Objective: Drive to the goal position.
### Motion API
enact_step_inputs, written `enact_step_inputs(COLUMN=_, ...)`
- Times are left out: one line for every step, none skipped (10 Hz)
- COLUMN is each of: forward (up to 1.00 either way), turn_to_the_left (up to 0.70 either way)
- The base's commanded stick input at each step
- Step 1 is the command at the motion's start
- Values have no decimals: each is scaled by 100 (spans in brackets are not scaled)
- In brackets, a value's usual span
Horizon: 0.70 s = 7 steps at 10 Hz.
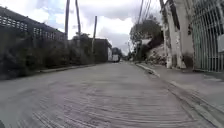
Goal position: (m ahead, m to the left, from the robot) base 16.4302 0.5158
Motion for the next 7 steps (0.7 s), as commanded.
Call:
enact_step_inputs(forward=100, turn_to_the_left=-33)
enact_step_inputs(forward=100, turn_to_the_left=-20)
enact_step_inputs(forward=100, turn_to_the_left=-5)
enact_step_inputs(forward=100, turn_to_the_left=6)
enact_step_inputs(forward=100, turn_to_the_left=6)
enact_step_inputs(forward=100, turn_to_the_left=6)
enact_step_inputs(forward=100, turn_to_the_left=6)
